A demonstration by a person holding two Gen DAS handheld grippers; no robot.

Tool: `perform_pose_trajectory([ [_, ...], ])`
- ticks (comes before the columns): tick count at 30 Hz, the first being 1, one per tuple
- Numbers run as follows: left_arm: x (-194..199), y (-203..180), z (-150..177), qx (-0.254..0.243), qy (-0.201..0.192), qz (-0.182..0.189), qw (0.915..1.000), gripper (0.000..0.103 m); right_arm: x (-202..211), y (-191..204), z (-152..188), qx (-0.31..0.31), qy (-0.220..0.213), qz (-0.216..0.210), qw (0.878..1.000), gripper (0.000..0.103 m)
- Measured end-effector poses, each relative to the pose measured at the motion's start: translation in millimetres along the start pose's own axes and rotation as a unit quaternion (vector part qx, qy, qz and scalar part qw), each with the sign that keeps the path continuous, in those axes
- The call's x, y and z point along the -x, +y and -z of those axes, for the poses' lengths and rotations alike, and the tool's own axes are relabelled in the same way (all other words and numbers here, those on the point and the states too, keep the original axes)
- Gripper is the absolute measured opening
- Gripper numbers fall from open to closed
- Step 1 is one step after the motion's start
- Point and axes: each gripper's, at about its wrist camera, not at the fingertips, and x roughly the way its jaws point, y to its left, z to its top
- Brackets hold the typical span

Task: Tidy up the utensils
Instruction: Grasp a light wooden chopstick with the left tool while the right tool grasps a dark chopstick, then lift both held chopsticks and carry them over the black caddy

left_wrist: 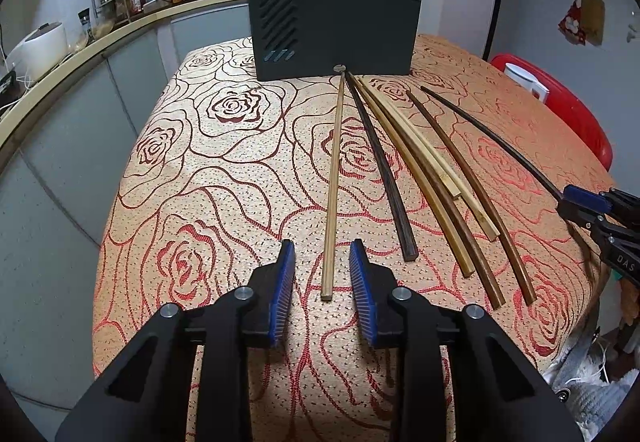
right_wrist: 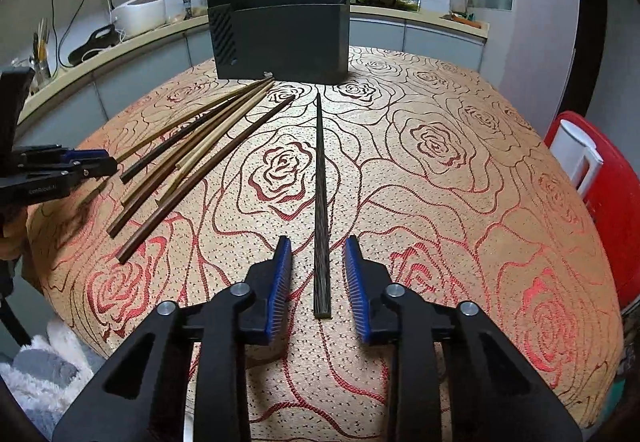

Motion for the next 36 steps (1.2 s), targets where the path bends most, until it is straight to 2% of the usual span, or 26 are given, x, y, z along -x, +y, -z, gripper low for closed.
perform_pose_trajectory([
  [4, -0.2, 2.6, 0.1, 0.007, 0.001, 0.016, 0.9998, 0.01, 0.1, 0.0, 0.1, 0.0, -0.001, -0.004, 1.0, 0.024],
  [6, -0.6, 2.2, 0.5, 0.007, 0.0, 0.023, 0.9997, 0.006, 0.3, -2.1, 0.2, -0.004, -0.001, -0.006, 1.0, 0.019],
  [14, -0.2, -3.4, 1.6, -0.006, -0.004, 0.013, 0.9999, 0.006, 0.6, -4.1, 0.4, -0.004, -0.001, -0.004, 1.0, 0.009],
  [17, 2.1, -3.4, 0.6, -0.006, -0.008, 0.008, 0.9999, 0.006, 0.8, -6.3, -0.4, -0.01, 0.002, -0.007, 1.0, 0.008],
  [22, 19.0, -5.3, -3.4, -0.012, -0.035, -0.012, 0.9992, 0.006, 3.2, -17.9, -5.5, -0.038, 0.007, -0.017, 0.999, 0.008],
  [29, 50.0, -5.7, -17.4, -0.02, -0.077, -0.023, 0.9966, 0.006, 34.1, -31.3, -29.7, -0.05, -0.037, -0.023, 0.998, 0.008],
  [36, 88.9, 0.6, -52.0, -0.031, -0.131, -0.044, 0.99, 0.006, 68.6, -39.8, -69.5, -0.039, -0.095, -0.022, 0.994, 0.008],
])
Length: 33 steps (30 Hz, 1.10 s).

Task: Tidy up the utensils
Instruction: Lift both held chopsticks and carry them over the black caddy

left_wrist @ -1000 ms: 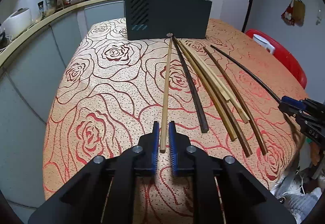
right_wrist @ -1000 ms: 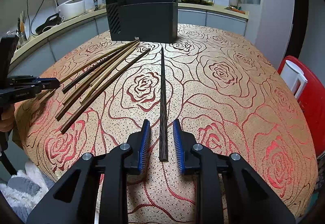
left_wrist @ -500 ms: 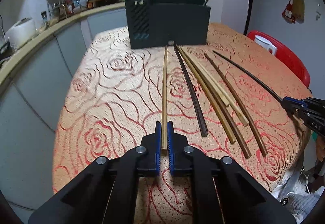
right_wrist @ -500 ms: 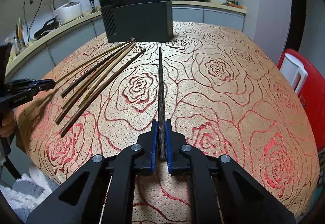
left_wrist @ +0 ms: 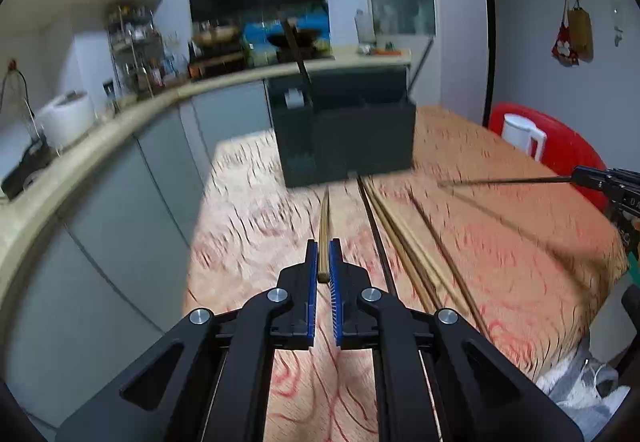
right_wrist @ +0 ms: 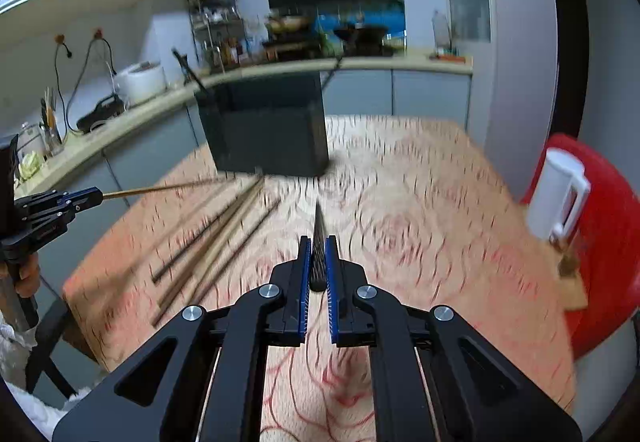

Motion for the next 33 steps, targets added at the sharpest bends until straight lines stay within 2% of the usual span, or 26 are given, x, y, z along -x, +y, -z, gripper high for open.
perform_pose_trajectory([
  [8, 18.7, 16.3, -57.9, 0.01, -0.054, -0.002, 0.9985, 0.006, 14.1, 4.3, -50.8, 0.004, -0.064, -0.019, 0.998, 0.008],
  [13, 17.9, 21.8, -85.2, 0.016, -0.067, 0.002, 0.9977, 0.006, 10.9, 9.9, -70.3, 0.013, -0.078, -0.026, 0.996, 0.008],
  [33, 4.7, 35.2, -115.6, 0.033, -0.058, 0.009, 0.9977, 0.006, -12.6, 9.5, -119.4, 0.003, -0.078, -0.046, 0.996, 0.008],
])
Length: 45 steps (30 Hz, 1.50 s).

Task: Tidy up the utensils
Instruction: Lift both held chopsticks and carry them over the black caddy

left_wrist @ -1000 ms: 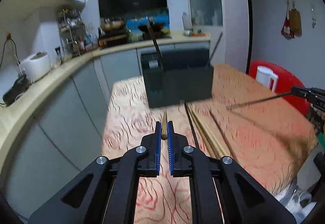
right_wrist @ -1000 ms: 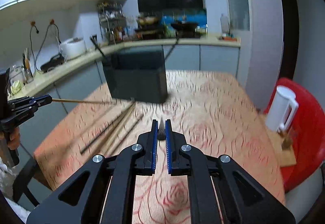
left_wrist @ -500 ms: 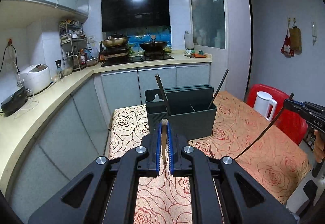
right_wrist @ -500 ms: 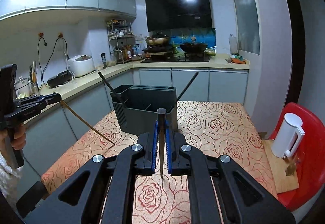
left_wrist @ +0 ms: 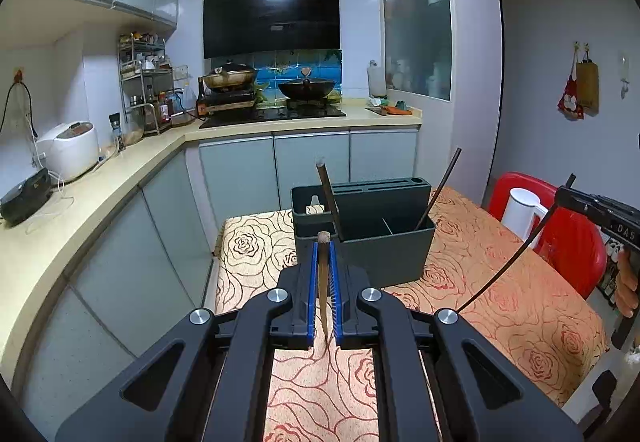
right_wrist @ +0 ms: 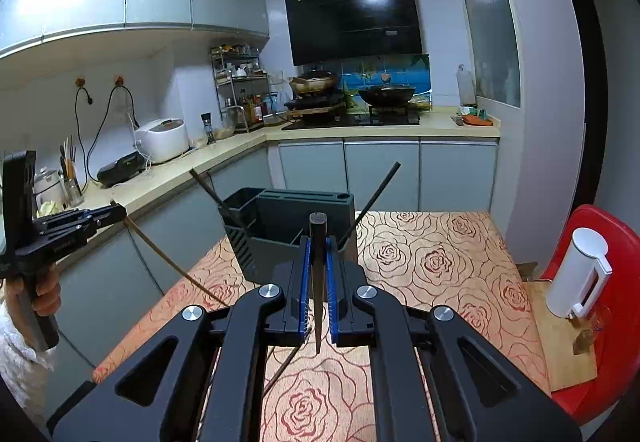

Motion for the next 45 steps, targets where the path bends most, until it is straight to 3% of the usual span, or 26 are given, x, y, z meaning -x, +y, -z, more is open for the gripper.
perform_pose_trajectory([
  [17, -0.5, -22.5, -61.5, -0.038, -0.017, 0.013, 0.9991, 0.006, -11.0, -11.7, -36.4, -0.024, -0.008, 0.002, 1.0, 0.008],
  [29, -14.6, -40.9, -138.5, -0.02, -0.051, 0.018, 0.9984, 0.006, -12.6, -10.7, -69.4, -0.017, -0.033, 0.004, 0.999, 0.008],
  [38, -53.8, -53.1, -181.9, -0.002, -0.072, -0.008, 0.9974, 0.006, -28.8, -10.9, -98.3, -0.021, -0.05, 0.012, 0.998, 0.008],
  [45, -89.7, -53.6, -178.7, 0.012, -0.056, -0.006, 0.9984, 0.006, -51.7, -13.8, -106.3, -0.024, -0.045, 0.016, 0.999, 0.008],
])
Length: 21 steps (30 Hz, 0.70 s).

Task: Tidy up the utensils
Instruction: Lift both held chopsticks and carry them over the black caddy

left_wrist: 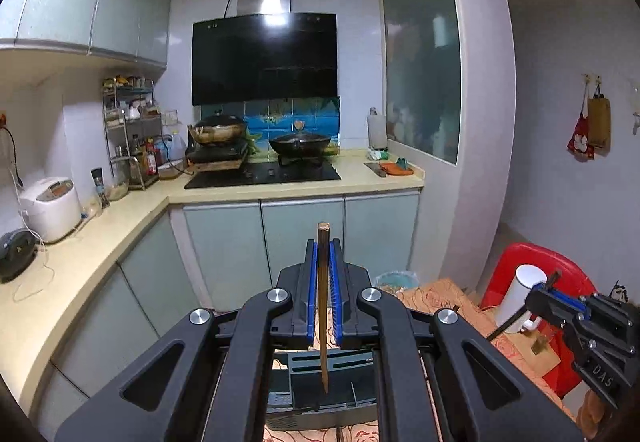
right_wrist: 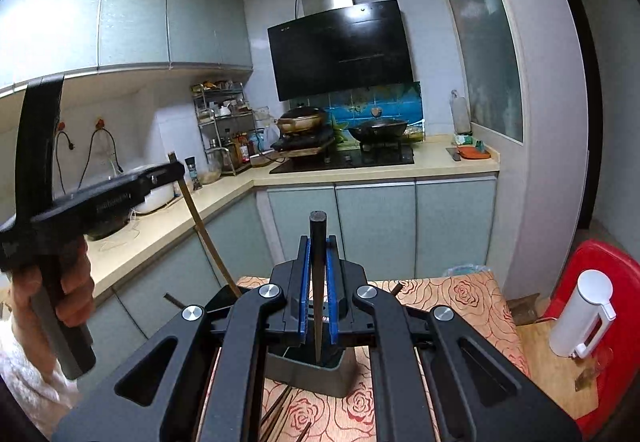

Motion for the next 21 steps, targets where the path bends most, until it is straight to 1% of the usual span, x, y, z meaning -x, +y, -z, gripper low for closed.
perform_pose_trajectory([
  [6, -23.3, 7.4, 18.6, 0.011, 0.022, -0.006, 0.9997, 0.006, -24.2, -1.2, 2.0, 0.002, 0.018, 0.011, 1.0, 0.008],
  [9, -32.9, 10.1, 29.9, 0.011, 0.034, -0.008, 0.9993, 0.006, -37.0, -3.9, 5.6, -0.002, 0.033, 0.009, 0.999, 0.008],
  [15, -43.7, 16.9, 52.6, 0.018, 0.053, -0.007, 0.9984, 0.006, -57.2, -6.3, 18.5, -0.012, 0.064, -0.006, 0.998, 0.008],
  [21, -48.4, 22.4, 67.2, 0.021, 0.065, -0.005, 0.9977, 0.006, -73.4, -0.2, 30.8, 0.0, 0.088, 0.003, 0.996, 0.008],
])
